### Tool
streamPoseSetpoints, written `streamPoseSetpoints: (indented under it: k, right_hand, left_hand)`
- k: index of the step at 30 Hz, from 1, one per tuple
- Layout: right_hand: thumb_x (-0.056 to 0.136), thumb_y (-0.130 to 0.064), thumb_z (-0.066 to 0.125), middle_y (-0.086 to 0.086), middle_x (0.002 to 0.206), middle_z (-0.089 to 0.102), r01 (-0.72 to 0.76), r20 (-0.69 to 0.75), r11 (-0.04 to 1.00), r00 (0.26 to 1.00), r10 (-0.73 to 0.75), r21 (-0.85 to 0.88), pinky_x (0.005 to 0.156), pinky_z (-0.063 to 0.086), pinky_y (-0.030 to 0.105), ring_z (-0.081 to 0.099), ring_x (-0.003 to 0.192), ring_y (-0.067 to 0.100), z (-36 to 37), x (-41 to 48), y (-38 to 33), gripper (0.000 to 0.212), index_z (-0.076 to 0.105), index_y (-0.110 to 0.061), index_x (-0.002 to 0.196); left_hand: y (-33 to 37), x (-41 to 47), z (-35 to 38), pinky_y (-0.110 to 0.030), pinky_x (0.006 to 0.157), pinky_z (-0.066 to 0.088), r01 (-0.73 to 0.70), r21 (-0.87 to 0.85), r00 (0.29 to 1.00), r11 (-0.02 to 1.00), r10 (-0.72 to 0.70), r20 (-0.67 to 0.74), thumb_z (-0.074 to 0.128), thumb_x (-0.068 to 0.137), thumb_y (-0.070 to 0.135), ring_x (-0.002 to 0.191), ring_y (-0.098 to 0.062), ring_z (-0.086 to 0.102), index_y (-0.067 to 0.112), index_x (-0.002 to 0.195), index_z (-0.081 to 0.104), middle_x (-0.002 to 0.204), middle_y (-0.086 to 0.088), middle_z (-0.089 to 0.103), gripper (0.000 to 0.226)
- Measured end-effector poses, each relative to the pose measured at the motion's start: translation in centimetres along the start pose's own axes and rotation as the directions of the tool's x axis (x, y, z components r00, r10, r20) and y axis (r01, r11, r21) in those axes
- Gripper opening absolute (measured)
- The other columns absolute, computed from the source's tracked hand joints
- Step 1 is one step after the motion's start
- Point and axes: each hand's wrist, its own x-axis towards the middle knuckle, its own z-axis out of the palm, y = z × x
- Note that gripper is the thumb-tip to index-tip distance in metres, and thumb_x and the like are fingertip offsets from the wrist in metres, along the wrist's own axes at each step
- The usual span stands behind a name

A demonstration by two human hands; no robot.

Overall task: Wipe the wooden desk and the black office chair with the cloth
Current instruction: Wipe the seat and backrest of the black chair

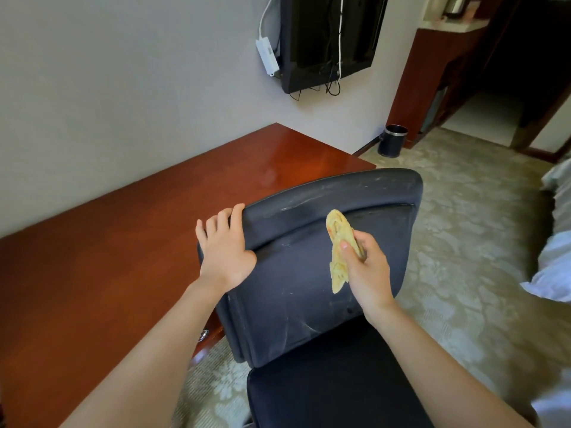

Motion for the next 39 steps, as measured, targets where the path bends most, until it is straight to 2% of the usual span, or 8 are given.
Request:
streamPoseSetpoints:
  k: [3,11,19,21,24,28,32,39]
  right_hand:
    - [0.094,-0.02,0.054,-0.007,0.109,0.06,0.06,0.113,0.995,0.992,-0.051,-0.081,0.074,0.041,0.011,0.057,0.098,0.006,-0.8,-0.2,0.2,0.018,0.057,-0.025,0.111]
    - [0.094,-0.019,0.053,-0.011,0.1,0.062,0.124,0.318,0.991,0.939,-0.133,0.05,0.063,0.041,0.003,0.057,0.085,-0.006,-2.9,-0.7,-1.0,0.015,0.057,-0.025,0.108]
    - [0.094,-0.022,0.054,-0.007,0.101,0.062,0.189,0.571,0.978,0.795,-0.205,0.088,0.062,0.04,0.001,0.057,0.09,0.002,-4.8,-3.2,-0.8,0.015,0.055,-0.025,0.109]
    - [0.094,-0.021,0.054,-0.005,0.106,0.061,0.18,0.603,0.98,0.773,-0.195,0.086,0.072,0.044,0.008,0.058,0.096,0.008,-4.5,-4.5,-0.6,0.017,0.056,-0.023,0.111]
    - [0.094,-0.02,0.054,-0.003,0.112,0.06,0.16,0.653,0.982,0.734,-0.187,0.102,0.089,0.048,0.029,0.057,0.102,0.013,-3.8,-6.8,-1.0,0.021,0.057,-0.021,0.115]
    - [0.094,-0.021,0.054,-0.004,0.11,0.06,0.11,0.685,0.983,0.705,-0.183,0.149,0.085,0.046,0.024,0.057,0.101,0.011,-2.9,-10.1,-1.7,0.017,0.055,-0.027,0.109]
    - [0.093,-0.023,0.055,-0.006,0.11,0.06,0.099,0.676,0.979,0.71,-0.196,0.18,0.084,0.045,0.021,0.056,0.1,0.007,-2.3,-12.7,-2.7,0.016,0.054,-0.03,0.108]
    - [0.094,-0.023,0.055,-0.004,0.114,0.06,0.069,0.647,0.972,0.735,-0.201,0.223,0.091,0.048,0.029,0.057,0.105,0.01,-2.7,-16.4,-1.8,0.021,0.057,-0.023,0.115]
  left_hand:
    - [-0.4,-1.5,-0.9,-0.042,0.114,-0.008,0.041,-0.032,0.999,0.999,-0.041,0.007,0.06,0.072,0.002,0.134,-0.029,0.018,0.015,0.149,0.018,0.145,-0.007,0.028,0.089]
    - [-0.6,-7.5,-4.2,-0.046,0.116,0.003,0.223,0.075,0.973,0.972,-0.227,0.052,0.064,0.075,0.009,0.139,-0.033,0.016,0.017,0.151,0.013,0.153,-0.006,0.022,0.092]
    - [1.3,-17.5,-5.6,-0.044,0.116,0.011,0.502,0.231,0.861,0.833,-0.506,-0.047,0.067,0.079,0.022,0.138,-0.033,0.018,0.017,0.152,0.005,0.153,-0.006,0.019,0.096]
    - [2.1,-20.1,-5.8,-0.043,0.114,0.012,0.541,0.237,0.838,0.807,-0.54,-0.078,0.068,0.077,0.023,0.136,-0.032,0.019,0.017,0.151,0.005,0.151,-0.006,0.02,0.098]
    - [4.1,-23.7,-6.0,-0.048,0.114,0.014,0.589,0.27,0.807,0.762,-0.574,-0.14,0.067,0.075,0.03,0.131,-0.033,0.027,0.013,0.15,0.01,0.144,-0.009,0.028,0.096]
    - [6.5,-28.0,-6.2,-0.054,0.111,0.018,0.631,0.359,0.772,0.688,-0.604,-0.199,0.063,0.079,0.041,0.118,-0.034,0.041,0.002,0.145,0.026,0.127,-0.013,0.042,0.084]
    - [7.5,-30.2,-7.7,-0.051,0.097,0.038,0.626,0.342,0.78,0.701,-0.566,-0.266,0.063,0.083,0.041,0.096,-0.035,0.054,0.001,0.111,0.05,0.099,-0.011,0.052,0.05]
    - [9.4,-32.6,-8.3,-0.034,0.105,0.033,0.615,0.145,0.784,0.775,-0.582,-0.217,0.027,0.093,0.058,0.125,-0.018,0.042,0.017,0.145,0.029,0.138,0.003,0.043,0.067]
